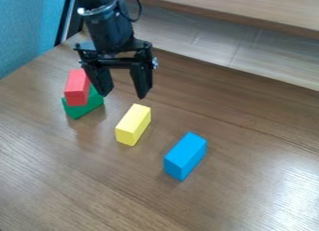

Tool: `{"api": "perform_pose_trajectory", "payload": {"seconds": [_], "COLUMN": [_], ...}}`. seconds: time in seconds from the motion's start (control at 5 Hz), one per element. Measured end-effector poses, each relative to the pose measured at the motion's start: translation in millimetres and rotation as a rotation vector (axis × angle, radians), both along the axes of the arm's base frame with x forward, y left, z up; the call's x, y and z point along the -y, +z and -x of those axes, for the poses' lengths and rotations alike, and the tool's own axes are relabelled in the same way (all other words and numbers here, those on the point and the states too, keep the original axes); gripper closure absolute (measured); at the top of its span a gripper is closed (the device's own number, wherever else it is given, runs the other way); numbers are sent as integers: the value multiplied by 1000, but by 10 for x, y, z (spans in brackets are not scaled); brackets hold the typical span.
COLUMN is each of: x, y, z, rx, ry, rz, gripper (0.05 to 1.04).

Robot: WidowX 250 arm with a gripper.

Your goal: Move the red block from the green block

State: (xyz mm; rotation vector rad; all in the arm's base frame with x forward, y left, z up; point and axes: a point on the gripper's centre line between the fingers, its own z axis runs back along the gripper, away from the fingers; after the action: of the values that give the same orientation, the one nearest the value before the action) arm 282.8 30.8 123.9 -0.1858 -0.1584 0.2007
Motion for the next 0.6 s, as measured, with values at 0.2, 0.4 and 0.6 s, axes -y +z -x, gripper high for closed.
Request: {"api": "perform_pose_trajectory", "payload": {"seconds": [0.2,0.4,0.6], "x": [8,-12,-57], "y": [-80,-58,-98], "z": [16,1,-1], "rx": [-28,-26,-43], "ry": [-2,9,24], "rz": [6,7,3], "gripper": [83,83,83]}}
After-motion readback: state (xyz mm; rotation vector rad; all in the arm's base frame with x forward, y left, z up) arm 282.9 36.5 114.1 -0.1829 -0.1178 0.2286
